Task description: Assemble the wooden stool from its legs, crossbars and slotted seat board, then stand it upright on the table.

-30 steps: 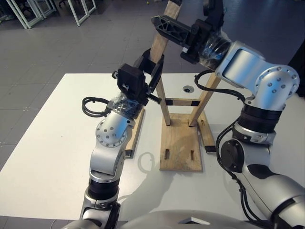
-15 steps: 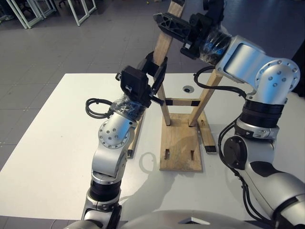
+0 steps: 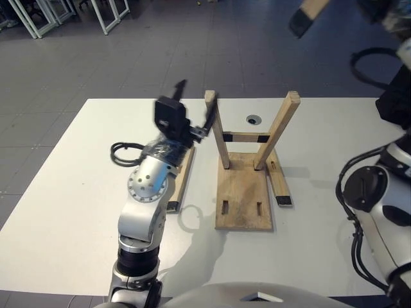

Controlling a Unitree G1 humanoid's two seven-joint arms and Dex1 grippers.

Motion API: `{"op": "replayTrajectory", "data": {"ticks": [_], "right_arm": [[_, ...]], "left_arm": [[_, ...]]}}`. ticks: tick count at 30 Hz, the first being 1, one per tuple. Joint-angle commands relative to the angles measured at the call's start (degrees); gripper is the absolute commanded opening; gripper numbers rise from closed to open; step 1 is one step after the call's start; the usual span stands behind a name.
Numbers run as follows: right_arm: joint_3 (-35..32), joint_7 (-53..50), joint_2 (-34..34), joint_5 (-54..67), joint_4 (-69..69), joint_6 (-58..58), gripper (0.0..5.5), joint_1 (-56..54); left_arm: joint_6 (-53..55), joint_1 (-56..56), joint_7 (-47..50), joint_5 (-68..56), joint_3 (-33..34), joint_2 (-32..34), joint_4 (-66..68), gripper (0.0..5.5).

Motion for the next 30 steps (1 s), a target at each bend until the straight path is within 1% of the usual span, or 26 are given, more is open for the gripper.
{"op": "replayTrajectory", "data": {"ticks": [1,3,5,6,9,13,23,30], "right_arm": [[6.43,-5.73,0.35,-18.11,-12.29,-8.73,0.4,23.47],[12.42,-4.96,4.33,-24.39,-14.03,-14.12,0.4,33.57],[18.95,-4.12,8.9,-29.35,-13.8,-19.5,0.4,39.8],[21.88,-3.65,10.54,-31.91,-13.24,-22.13,0.4,41.85],[26.34,-2.02,14.08,-36.08,-10.36,-26.82,0.4,43.99],[28.8,0.53,16.15,-39.13,-4.84,-30.6,0.4,43.07],[31.28,3.92,20.11,-44.98,7.01,-37.47,0.4,41.94],[29.66,4.58,21.1,-47.32,11.97,-41.97,0.4,41.66]], "left_arm": [[6.23,2.39,9.81,-0.09,11.08,-3.56,0.47,3.48],[6.93,3.25,10.51,2.09,10.95,-2.17,3.49,3.48],[7.22,4.05,10.31,2.8,9.99,-2.0,6.29,3.48],[7.35,4.46,10.26,2.87,9.63,-2.36,7.11,3.48],[7.19,6.06,10.43,3.27,8.61,-3.22,7.95,3.48],[6.6,7.27,10.28,4.44,7.03,-3.07,9.49,3.48],[6.39,6.41,10.18,4.77,6.44,-3.35,12.01,3.48],[6.34,4.91,9.25,4.58,6.41,-2.08,13.18,3.48]]}}
